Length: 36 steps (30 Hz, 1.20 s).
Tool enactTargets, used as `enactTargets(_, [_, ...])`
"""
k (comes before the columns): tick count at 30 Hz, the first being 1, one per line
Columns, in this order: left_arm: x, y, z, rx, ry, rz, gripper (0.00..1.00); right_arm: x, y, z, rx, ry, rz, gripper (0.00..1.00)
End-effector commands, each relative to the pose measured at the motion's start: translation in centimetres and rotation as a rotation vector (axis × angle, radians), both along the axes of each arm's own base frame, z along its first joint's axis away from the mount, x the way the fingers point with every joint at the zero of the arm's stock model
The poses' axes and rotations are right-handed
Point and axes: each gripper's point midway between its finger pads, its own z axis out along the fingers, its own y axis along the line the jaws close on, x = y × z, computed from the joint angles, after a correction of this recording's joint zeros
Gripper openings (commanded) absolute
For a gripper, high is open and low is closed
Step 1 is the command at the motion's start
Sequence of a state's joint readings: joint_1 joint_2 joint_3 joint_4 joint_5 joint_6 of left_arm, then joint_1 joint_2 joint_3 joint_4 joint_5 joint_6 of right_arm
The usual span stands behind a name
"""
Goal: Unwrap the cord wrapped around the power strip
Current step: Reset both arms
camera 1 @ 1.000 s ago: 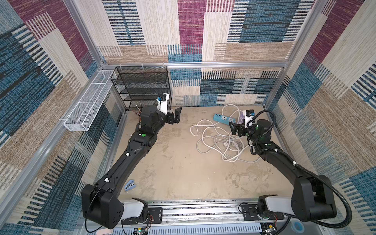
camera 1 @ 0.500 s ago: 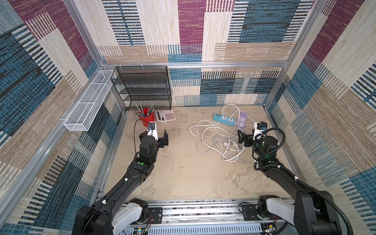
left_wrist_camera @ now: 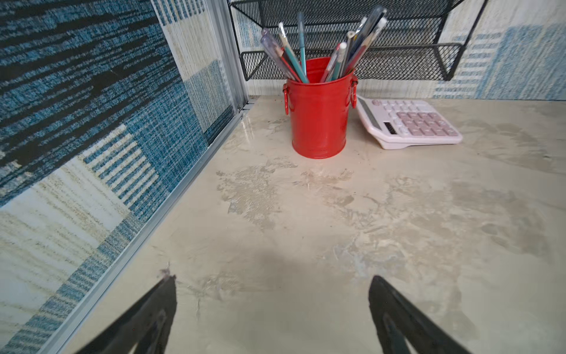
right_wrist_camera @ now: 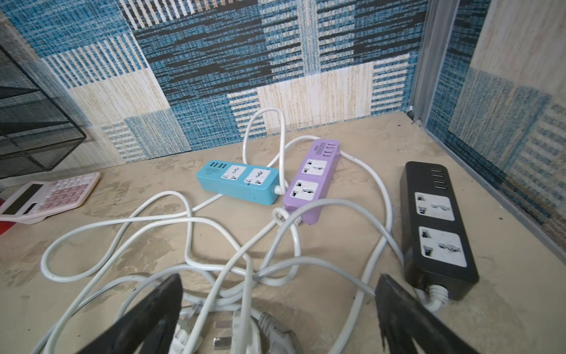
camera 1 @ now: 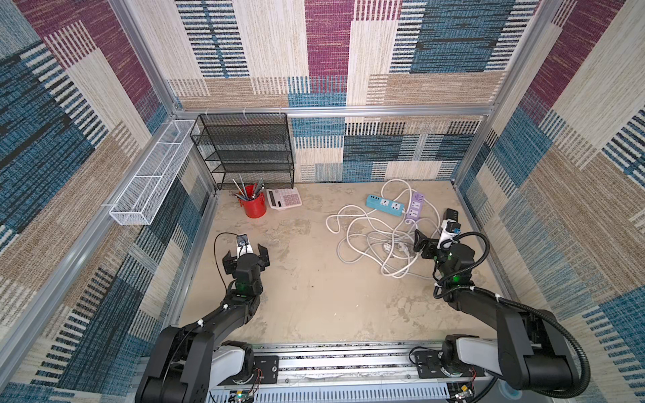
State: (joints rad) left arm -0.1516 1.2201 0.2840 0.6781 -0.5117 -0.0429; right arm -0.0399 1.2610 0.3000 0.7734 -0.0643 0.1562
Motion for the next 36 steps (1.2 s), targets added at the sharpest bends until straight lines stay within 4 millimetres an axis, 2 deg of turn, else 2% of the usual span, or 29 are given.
enactTargets(1, [1.3,0.3,0.9,-0.017,-0.072,-0.008,0.99,0.4,-1.1,1.2,-0.026,-0.078,-0.055,0.98])
enactTargets(6, [2.3,0.7,0.6,-0.023,-0.04,-0.013,0.99,0.4,-1.8,0.0,-0.056,-0.078,-0.086,0.98])
enactTargets(11, [2.1,1.4,0.1,-0.02,-0.113,-0.001,0.99,-0.1,-2.2,0.7,-0.087,-0.12,-0.106,0.98])
enactTargets(15, [2.7,1.2,-0.7,-0.032,-0.075,-0.016,0.99,-0.5,-2.2,1.0,-0.106,-0.149,-0.105,0.98])
enactTargets(17, [3.2,0.7,-0.6,-0.025,-0.071,-0.048,0.99,-0.8,-2.2,0.9,-0.119,-0.178,-0.108,0.98])
enactTargets(19, [3.5,-0.1,-1.1,-0.026,-0.045,-0.096,0.99,-0.8,-1.4,0.6,-0.131,-0.192,-0.061,0.98])
enactTargets(21, [4.0,-1.3,-2.6,-0.032,-0.001,-0.171,0.99,-0.8,-1.2,0.3,-0.133,-0.194,-0.05,0.98])
enactTargets(23, [4.8,-1.6,-2.2,-0.004,-0.024,-0.196,0.99,-0.9,-1.0,0.0,-0.14,-0.194,-0.034,0.98])
enactTargets(25, [4.9,-2.1,-2.9,-0.031,0.05,-0.221,0.99,-0.9,0.0,-0.1,-0.156,-0.208,0.02,0.98])
enactTargets(27, [5.3,-2.3,-2.5,-0.014,0.0,-0.244,0.99,-0.5,0.5,-0.5,-0.167,-0.182,0.054,0.98])
enactTargets(29, [5.5,-2.5,-3.0,-0.047,0.061,-0.265,0.99,0.4,0.9,-0.9,-0.171,-0.156,0.088,0.98])
enactTargets(34, [5.6,-2.2,-2.9,-0.065,0.042,-0.274,0.99,0.2,1.0,-0.8,-0.172,-0.161,0.093,0.98])
enactTargets(36, [5.6,-3.1,-3.0,-0.064,0.046,-0.327,0.99,0.1,1.0,-0.7,-0.171,-0.165,0.092,0.98])
